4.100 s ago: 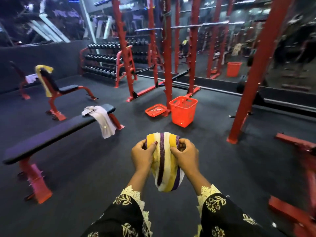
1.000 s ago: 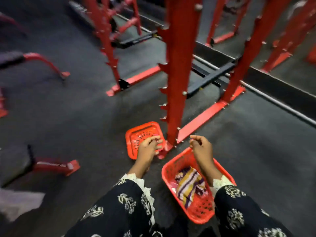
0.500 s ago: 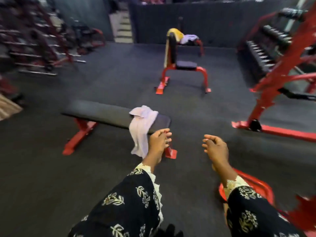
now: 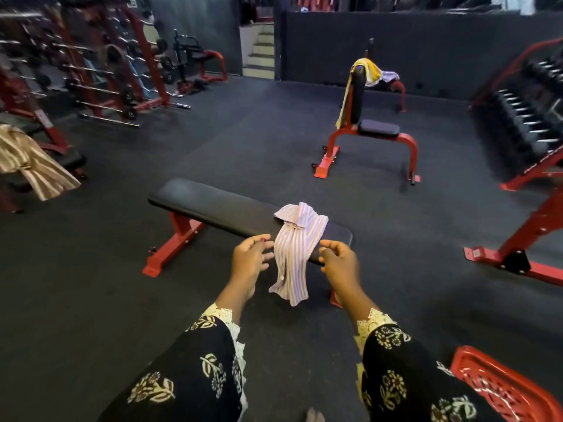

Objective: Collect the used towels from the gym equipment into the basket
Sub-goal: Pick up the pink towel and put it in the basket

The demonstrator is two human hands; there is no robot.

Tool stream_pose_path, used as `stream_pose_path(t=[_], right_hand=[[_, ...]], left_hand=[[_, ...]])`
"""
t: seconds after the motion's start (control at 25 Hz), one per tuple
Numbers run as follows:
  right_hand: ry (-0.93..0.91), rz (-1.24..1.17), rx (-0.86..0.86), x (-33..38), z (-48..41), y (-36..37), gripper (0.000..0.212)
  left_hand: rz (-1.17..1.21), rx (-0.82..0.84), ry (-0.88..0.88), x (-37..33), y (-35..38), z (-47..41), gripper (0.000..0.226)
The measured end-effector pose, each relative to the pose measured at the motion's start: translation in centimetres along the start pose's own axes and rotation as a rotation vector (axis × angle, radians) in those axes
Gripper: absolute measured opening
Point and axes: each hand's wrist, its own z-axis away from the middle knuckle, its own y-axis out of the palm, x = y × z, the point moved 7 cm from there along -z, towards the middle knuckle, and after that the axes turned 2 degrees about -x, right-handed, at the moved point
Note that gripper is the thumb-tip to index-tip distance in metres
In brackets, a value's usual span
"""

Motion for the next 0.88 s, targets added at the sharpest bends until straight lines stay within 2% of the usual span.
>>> stream_pose_path(t=[0.28,0.56,0.88], right_hand=[[0.066,0.035,-0.089,-1.6,-12.7,6.0,0.019],[0.216,0.137,-0.114,-3.6,-25.6,11.8,0.019],[0.396,0.241,-0.162,-6.6,-37.3,16.4,0.027]], left_hand=[[-0.099,0.082,-0.081,0.9,3.0,-14.9,0.02],[-0.204,0.131,-0.223,1.8,5.8,-30.6,0.022],[-0.335,0.286,-0.353,4.3,11.4,-47.1,0.016]])
